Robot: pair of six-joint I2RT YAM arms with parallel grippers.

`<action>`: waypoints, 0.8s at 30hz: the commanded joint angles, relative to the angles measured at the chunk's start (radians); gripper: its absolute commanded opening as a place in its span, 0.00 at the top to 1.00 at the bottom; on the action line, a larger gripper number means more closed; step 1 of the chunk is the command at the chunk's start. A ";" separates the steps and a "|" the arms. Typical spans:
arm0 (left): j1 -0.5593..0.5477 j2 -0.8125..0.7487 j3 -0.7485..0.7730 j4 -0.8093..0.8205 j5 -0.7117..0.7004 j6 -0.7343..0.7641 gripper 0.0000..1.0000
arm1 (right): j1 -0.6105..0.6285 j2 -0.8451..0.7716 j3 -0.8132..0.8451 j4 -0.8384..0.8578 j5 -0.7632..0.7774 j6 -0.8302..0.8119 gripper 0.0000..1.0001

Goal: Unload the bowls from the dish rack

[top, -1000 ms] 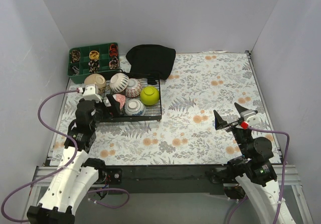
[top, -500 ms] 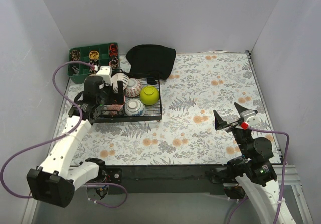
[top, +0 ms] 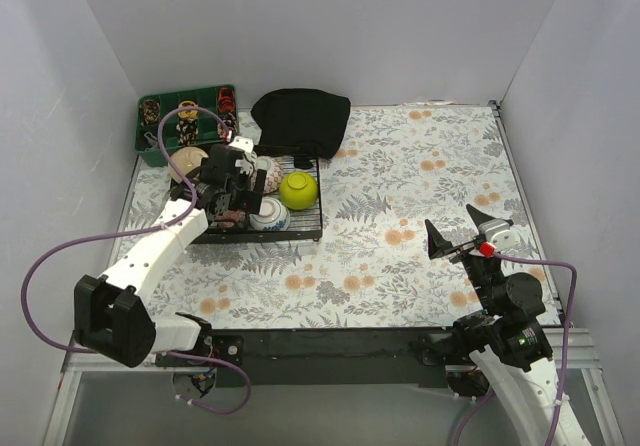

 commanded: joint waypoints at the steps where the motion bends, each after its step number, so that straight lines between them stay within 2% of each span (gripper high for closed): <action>1: -0.005 0.018 0.046 -0.013 -0.089 0.013 0.02 | 0.004 -0.201 0.007 0.041 0.013 0.000 0.01; 16: -0.010 0.130 0.060 0.020 -0.089 0.039 0.02 | 0.008 -0.201 0.005 0.042 0.019 -0.001 0.01; 24: -0.013 0.136 0.046 0.007 -0.071 0.038 0.11 | 0.008 -0.201 0.005 0.041 0.022 -0.001 0.02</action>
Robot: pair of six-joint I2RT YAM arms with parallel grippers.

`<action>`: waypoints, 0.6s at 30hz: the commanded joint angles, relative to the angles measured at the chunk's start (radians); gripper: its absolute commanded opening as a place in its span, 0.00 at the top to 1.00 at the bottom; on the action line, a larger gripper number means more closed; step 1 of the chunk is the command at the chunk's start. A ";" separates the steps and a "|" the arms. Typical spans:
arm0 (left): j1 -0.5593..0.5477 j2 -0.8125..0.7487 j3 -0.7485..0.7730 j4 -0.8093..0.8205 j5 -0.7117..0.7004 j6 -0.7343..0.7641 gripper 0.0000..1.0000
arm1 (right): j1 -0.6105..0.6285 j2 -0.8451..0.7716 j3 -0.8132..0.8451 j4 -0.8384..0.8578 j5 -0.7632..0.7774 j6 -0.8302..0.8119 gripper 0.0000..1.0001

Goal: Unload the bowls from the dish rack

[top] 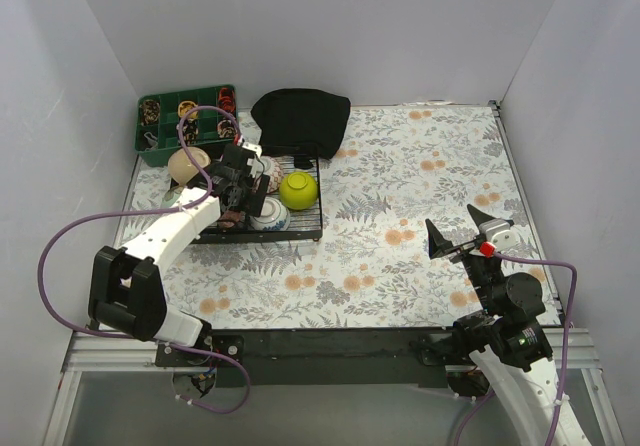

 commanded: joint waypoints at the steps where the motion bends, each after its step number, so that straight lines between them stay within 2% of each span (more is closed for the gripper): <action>1: -0.003 -0.017 0.028 0.001 -0.002 0.005 0.14 | 0.007 -0.201 0.004 0.040 0.012 -0.003 0.02; 12: -0.005 -0.044 0.051 -0.019 -0.015 -0.009 0.40 | 0.006 -0.201 0.003 0.042 0.012 -0.005 0.01; 18: -0.006 -0.067 0.071 -0.012 -0.012 -0.023 0.62 | 0.007 -0.181 0.022 0.040 -0.051 0.008 0.01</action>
